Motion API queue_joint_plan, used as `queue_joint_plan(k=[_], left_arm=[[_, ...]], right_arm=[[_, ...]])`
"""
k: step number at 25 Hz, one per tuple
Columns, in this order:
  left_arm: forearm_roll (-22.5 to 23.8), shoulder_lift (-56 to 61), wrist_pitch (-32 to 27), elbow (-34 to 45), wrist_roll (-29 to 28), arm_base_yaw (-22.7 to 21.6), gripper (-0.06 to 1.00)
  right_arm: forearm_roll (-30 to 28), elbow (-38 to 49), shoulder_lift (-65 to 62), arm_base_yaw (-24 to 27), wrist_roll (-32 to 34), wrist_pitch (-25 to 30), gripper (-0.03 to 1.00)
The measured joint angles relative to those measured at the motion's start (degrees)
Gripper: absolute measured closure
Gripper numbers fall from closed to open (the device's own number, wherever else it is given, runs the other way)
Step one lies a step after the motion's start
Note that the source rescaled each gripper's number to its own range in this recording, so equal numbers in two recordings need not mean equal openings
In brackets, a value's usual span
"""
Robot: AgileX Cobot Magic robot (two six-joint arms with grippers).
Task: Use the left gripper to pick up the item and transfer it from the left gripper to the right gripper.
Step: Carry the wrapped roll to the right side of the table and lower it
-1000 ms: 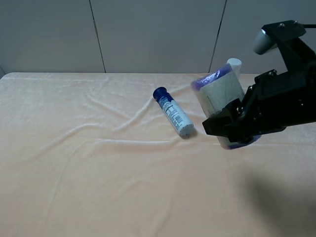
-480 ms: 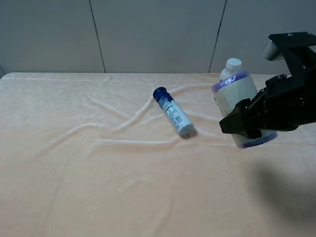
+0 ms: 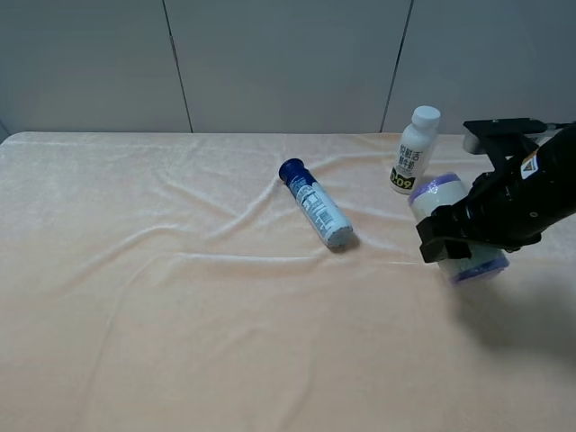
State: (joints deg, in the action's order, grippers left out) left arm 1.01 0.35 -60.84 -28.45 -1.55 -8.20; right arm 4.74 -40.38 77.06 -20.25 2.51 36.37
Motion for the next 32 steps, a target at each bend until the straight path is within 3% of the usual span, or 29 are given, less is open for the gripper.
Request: queue_joint_plan(k=[7,14,23,24,25,27,29,32], left_arm=[[0.0,0.0,0.0,0.0,0.0,0.0,-0.04],[0.0,0.0,0.0,0.0,0.0,0.0,-0.04],[0.0,0.0,0.0,0.0,0.0,0.0,-0.03],[0.0,0.0,0.0,0.0,0.0,0.0,-0.03],[0.0,0.0,0.0,0.0,0.0,0.0,-0.03],[0.0,0.0,0.0,0.0,0.0,0.0,-0.03],[0.0,0.0,0.0,0.0,0.0,0.0,-0.03],[0.0,0.0,0.0,0.0,0.0,0.0,-0.03]], right_arm=[[-0.1,-4.0,9.1,4.3,-2.5,-0.8,0.94],[0.1,-4.1,17.8,4.4,-3.2,-0.5,0.94],[0.7,-4.1,20.1,4.4,-3.4,-0.5,0.94],[0.9,-4.1,20.1,4.4,-3.4,-0.4,0.89],[1.0,-4.1,20.1,4.4,-3.4,-0.2,0.58],[1.1,-4.2,20.1,4.4,-3.4,-0.1,0.2],[1.1,-4.3,20.1,4.4,-3.4,0.0,0.05],[1.1,-4.4,20.1,4.4,-3.4,0.0,-0.01]])
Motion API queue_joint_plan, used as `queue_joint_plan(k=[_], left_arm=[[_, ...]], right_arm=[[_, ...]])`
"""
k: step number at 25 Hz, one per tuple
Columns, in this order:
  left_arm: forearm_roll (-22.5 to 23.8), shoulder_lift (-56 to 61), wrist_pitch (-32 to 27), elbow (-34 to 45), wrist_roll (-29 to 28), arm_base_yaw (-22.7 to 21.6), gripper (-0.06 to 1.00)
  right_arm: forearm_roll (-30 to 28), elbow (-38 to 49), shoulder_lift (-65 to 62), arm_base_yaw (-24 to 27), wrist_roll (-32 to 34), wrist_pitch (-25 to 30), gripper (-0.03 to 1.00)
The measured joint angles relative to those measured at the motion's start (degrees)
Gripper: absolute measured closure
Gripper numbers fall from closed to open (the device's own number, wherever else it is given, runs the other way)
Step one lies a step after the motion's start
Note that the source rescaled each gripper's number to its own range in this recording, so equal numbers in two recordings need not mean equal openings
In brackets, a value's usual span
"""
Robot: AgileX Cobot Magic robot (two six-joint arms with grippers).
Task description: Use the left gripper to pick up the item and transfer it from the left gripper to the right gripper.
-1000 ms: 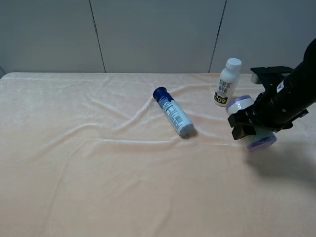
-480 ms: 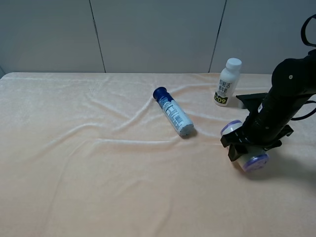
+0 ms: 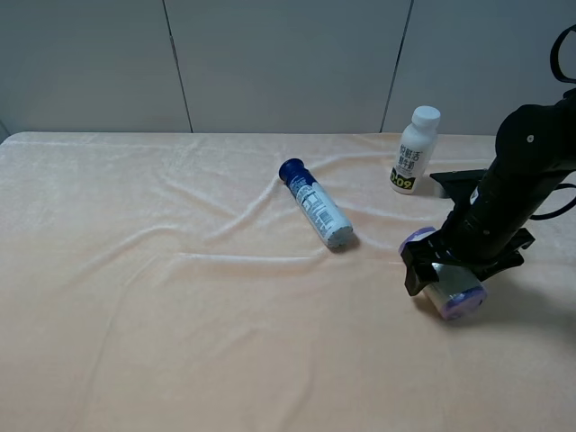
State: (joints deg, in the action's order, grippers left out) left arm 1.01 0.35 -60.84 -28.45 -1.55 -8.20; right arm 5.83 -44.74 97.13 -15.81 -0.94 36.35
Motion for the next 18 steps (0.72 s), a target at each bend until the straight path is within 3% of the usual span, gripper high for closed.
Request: queue_joint_plan(k=[3,10,18], left_arm=[[0.0,0.0,0.0,0.0,0.0,0.0,-0.03],[0.0,0.0,0.0,0.0,0.0,0.0,-0.03],[0.0,0.0,0.0,0.0,0.0,0.0,-0.03]], right_arm=[[0.0,-1.1,0.0,0.0,0.0,2.1,-0.03],[0.0,-9.0,-0.8,0.0,0.0,14.7,-0.03],[0.0,-14.3,-12.9,0.0,0.0,23.1,-0.03]])
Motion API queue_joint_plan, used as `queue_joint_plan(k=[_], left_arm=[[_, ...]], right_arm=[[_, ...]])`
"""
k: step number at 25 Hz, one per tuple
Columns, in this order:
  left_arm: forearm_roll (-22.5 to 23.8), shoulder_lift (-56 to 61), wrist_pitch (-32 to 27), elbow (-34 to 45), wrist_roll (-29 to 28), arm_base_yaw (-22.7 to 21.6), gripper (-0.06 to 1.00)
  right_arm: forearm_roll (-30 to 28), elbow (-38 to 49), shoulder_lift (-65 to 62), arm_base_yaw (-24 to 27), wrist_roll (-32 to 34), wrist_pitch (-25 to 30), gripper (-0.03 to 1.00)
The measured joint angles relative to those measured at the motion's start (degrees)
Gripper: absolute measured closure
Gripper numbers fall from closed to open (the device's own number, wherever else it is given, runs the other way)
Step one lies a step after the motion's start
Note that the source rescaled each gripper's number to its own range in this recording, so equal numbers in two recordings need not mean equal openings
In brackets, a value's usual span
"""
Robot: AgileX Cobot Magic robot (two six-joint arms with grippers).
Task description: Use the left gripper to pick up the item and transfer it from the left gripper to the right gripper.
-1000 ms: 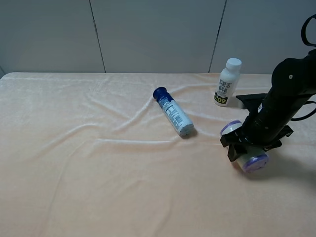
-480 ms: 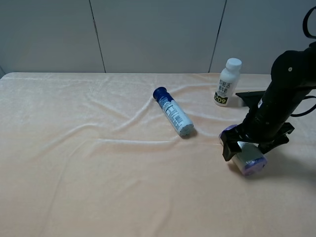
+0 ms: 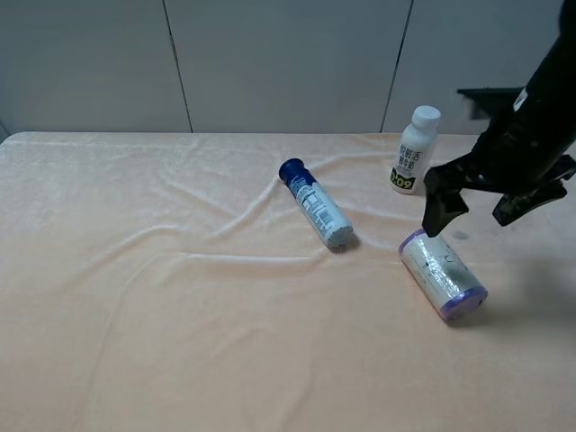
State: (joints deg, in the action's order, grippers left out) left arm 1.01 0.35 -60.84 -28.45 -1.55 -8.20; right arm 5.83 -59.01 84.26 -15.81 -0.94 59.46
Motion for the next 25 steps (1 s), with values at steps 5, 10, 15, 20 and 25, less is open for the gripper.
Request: queue_joint_plan(k=[5,10,15,20,25], left_arm=[[0.0,0.0,0.0,0.0,0.0,0.0,-0.03],[0.0,0.0,0.0,0.0,0.0,0.0,-0.03],[0.0,0.0,0.0,0.0,0.0,0.0,-0.03],[0.0,0.0,0.0,0.0,0.0,0.0,-0.03],[0.0,0.0,0.0,0.0,0.1,0.0,-0.03]], right_arm=[[0.0,0.0,-12.2,0.0,0.0,4.5,-0.03],[0.0,0.2,-25.7,0.0,0.0,6.4,-0.03],[0.1,0.3,-38.5,0.0,0.0,9.5,-0.03],[0.0,0.5,-50.2,0.0,1.6,9.8,-0.03],[-1.1,2.9,-59.0,0.0,2.6,10.2,-0.03]])
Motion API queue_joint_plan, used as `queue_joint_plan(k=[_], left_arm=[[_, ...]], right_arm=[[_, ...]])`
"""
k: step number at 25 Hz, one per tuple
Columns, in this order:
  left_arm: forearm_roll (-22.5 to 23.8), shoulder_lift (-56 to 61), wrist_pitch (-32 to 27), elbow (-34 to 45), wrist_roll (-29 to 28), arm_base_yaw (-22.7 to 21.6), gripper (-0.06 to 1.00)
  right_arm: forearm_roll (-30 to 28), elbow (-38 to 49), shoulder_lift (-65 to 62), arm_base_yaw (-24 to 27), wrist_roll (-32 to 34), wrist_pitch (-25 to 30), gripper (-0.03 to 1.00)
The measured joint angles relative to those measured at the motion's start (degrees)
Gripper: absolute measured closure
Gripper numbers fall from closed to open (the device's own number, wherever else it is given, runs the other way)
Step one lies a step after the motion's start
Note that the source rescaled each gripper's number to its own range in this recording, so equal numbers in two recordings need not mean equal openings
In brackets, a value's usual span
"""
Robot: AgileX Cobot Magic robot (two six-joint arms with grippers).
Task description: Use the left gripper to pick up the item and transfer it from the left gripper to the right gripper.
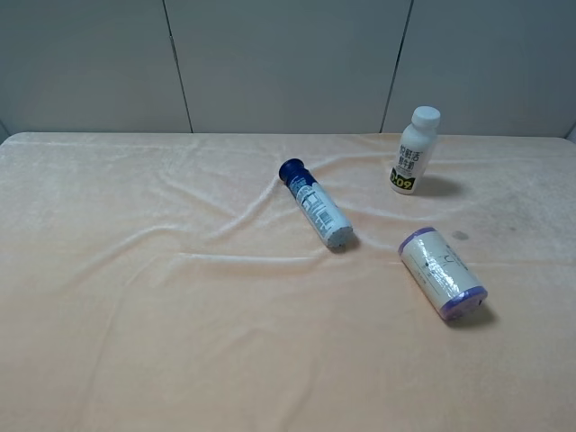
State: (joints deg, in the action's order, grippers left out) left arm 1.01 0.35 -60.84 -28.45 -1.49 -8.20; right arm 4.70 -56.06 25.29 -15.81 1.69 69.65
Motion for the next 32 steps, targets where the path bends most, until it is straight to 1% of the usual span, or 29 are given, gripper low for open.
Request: queue_joint_plan(k=[5,10,14,18,29,30,32], left_arm=[[0.0,0.0,0.0,0.0,0.0,0.0,-0.03],[0.0,0.0,0.0,0.0,0.0,0.0,-0.03],[0.0,0.0,0.0,0.0,0.0,0.0,-0.03],[0.0,0.0,0.0,0.0,0.0,0.0,-0.03],[0.0,0.0,0.3,0.0,0.0,0.0,-0.03],[0.0,0.0,0.3,0.0,0.0,0.0,-0.03],[0.0,0.0,0.3,0.0,0.0,0.0,-0.03]], right_arm=[[-2.3,11.4,-6.9,0.0,0.2,-0.2,-0.03],[-3.3,21.0,-13.8,0.0,0.2,-5.4,-0.03],[-3.4,25.3,-19.8,0.0,-0.2,-7.9,-0.03],[-3.4,27.7,-24.9,0.0,-0.8,-10.2,-0.03],[-3.4,27.9,-25.6,0.1,-0.8,-10.5,-0.03],[-3.4,27.9,-25.6,0.3,-0.8,-10.5,-0.03],[-3.4,27.9,-25.6,2.4,-0.8,-10.6,-0.03]])
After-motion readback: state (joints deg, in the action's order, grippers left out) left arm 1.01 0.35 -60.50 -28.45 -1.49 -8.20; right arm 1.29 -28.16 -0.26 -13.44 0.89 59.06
